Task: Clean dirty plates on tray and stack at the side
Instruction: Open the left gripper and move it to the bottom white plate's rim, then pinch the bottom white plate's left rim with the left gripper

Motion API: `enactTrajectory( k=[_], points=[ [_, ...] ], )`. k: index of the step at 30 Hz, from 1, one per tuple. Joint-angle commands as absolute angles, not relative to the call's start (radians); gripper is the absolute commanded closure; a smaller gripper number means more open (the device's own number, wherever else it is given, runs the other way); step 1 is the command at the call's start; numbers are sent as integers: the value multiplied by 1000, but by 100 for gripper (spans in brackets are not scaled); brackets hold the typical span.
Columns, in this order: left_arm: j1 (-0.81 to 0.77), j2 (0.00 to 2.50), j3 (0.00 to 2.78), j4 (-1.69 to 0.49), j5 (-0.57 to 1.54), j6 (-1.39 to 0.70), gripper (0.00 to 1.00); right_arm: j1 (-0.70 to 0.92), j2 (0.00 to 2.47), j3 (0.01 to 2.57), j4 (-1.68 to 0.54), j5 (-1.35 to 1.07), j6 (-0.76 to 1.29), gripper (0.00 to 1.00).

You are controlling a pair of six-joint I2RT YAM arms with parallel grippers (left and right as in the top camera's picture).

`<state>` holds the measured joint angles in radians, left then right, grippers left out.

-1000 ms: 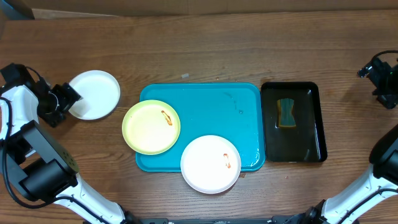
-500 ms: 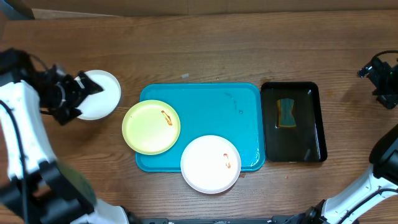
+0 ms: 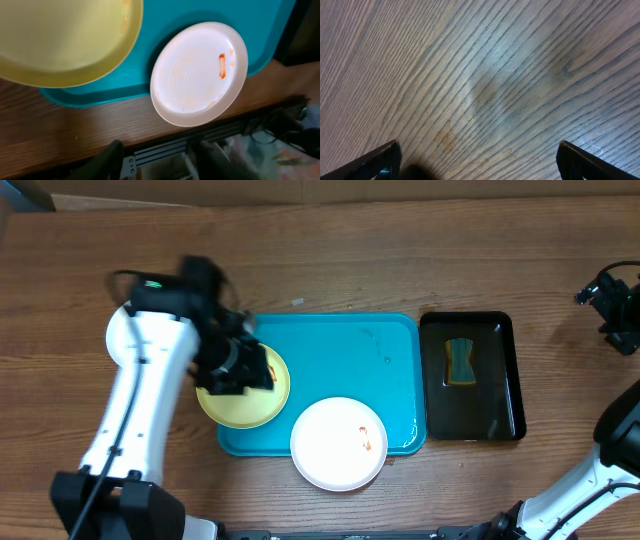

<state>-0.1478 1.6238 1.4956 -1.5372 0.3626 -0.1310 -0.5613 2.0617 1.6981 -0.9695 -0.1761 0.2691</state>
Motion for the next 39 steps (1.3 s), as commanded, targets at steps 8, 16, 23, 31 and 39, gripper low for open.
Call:
enactTrajectory(
  k=[8, 16, 23, 31, 39],
  points=[
    [-432, 1634, 1169, -1296, 355, -307, 50, -563, 2054, 1716, -966, -178, 274, 0],
    [-462, 1634, 1080, -1158, 176, -435, 52, -563, 2054, 1716, -966, -178, 274, 0],
    [-466, 1634, 1015, -1042, 139, -470, 62, -563, 2054, 1716, -966, -178, 274, 0],
    [-466, 1634, 944, -964, 210, -475, 76, -563, 2054, 1716, -966, -178, 274, 0],
    [-466, 1634, 944, -926, 217, -468, 81, -563, 2054, 1716, -966, -178, 274, 0]
  ],
)
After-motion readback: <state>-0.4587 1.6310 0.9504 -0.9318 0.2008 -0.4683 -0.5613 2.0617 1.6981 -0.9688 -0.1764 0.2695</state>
